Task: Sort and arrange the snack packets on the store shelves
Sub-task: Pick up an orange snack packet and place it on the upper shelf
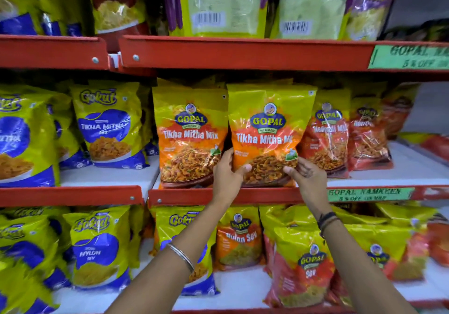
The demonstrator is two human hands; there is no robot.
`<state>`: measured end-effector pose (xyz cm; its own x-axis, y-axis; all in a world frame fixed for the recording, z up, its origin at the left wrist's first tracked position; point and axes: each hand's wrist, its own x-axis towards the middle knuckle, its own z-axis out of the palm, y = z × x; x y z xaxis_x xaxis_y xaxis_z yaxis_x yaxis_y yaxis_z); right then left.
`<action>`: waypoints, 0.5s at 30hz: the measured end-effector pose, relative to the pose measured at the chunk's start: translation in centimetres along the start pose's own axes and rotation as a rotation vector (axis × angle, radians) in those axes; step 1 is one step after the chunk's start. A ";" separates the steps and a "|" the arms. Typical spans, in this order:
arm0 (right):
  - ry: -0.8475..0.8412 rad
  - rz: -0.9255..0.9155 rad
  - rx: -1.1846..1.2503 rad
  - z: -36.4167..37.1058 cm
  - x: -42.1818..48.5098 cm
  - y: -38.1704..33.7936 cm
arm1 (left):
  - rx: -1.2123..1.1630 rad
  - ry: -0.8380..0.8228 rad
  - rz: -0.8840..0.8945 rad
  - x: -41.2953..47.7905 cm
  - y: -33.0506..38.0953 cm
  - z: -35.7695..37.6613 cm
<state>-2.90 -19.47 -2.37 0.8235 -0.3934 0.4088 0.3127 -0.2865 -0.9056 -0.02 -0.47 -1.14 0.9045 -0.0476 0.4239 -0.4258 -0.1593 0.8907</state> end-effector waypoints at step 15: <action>0.231 -0.317 -0.098 5.3 -7.7 2.5 | 0.020 0.218 0.220 -6.4 -4.4 -4.2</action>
<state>-5.92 -12.58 -8.39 0.5620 -0.4547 0.6910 0.4785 -0.5026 -0.7200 -3.99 4.67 -7.09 0.7630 0.1288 0.6334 -0.6083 -0.1884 0.7710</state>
